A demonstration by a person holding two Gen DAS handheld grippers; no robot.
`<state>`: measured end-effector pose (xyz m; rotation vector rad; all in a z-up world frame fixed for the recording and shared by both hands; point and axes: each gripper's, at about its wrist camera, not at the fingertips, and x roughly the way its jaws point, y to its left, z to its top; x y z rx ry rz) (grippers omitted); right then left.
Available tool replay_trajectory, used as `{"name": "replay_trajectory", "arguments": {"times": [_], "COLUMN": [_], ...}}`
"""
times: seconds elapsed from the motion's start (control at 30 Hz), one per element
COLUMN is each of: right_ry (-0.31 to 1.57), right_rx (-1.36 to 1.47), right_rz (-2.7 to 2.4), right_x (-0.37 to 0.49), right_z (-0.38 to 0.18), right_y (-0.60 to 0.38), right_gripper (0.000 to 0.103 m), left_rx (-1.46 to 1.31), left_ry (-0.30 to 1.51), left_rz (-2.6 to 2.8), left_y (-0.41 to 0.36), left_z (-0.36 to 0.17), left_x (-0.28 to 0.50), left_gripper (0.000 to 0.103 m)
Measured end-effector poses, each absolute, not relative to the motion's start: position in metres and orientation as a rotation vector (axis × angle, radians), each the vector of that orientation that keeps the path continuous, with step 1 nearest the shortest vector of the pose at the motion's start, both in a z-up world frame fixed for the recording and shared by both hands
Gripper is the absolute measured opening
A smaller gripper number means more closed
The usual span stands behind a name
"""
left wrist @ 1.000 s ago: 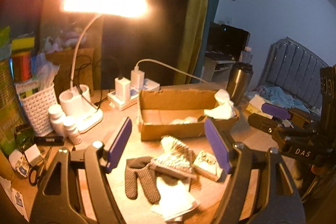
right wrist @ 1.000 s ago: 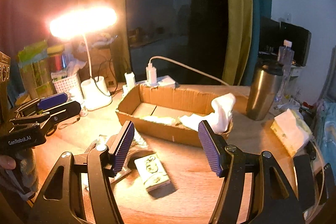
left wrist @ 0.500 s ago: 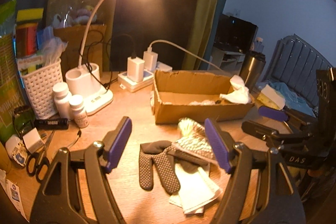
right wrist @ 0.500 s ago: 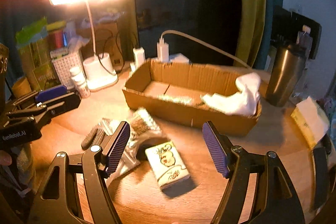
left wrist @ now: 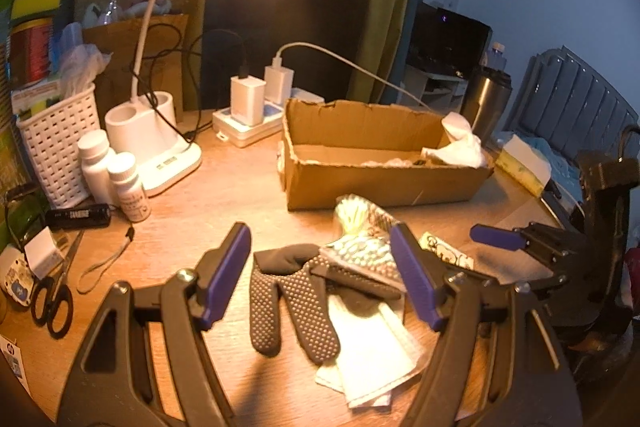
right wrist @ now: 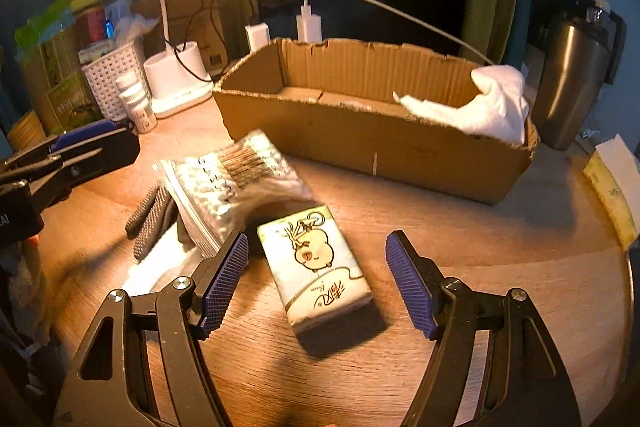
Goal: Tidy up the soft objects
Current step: 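Grasp the cartoon tissue packet with the right tool while the left grasps the cotton-swab bag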
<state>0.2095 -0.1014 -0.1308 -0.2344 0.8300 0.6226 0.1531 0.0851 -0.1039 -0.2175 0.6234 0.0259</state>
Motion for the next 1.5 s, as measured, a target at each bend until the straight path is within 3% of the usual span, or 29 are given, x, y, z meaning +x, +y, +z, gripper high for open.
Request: {"name": "replay_trajectory", "arguments": {"times": [0.1, 0.23, 0.27, 0.87, 1.2, 1.5], "right_ry": [0.862, 0.883, 0.885, 0.849, 0.825, 0.779], "right_rx": [-0.256, -0.266, -0.267, -0.154, -0.129, -0.136], "right_rz": [0.623, 0.612, 0.607, 0.564, 0.56, 0.548], "right_x": [0.211, 0.215, 0.216, 0.232, 0.23, 0.222], "right_z": [-0.137, -0.142, -0.143, -0.129, -0.123, -0.104], "right_y": [-0.099, -0.101, -0.103, -0.155, -0.167, -0.169], "right_gripper": [0.074, 0.055, 0.055, 0.053, 0.053, 0.053], "left_rx": [-0.207, -0.187, -0.182, 0.011, 0.03, -0.013], "left_ry": [0.634, 0.646, 0.648, 0.822, 0.855, 0.794], "left_rz": [0.019, 0.003, 0.001, -0.023, -0.001, -0.035], "left_y": [0.081, 0.072, 0.07, 0.014, 0.017, 0.021], "left_z": [-0.105, -0.104, -0.104, -0.136, -0.145, -0.123], "left_x": [0.157, 0.164, 0.166, 0.229, 0.237, 0.222], "left_gripper": [0.073, 0.073, 0.073, 0.073, 0.051, 0.049]}}
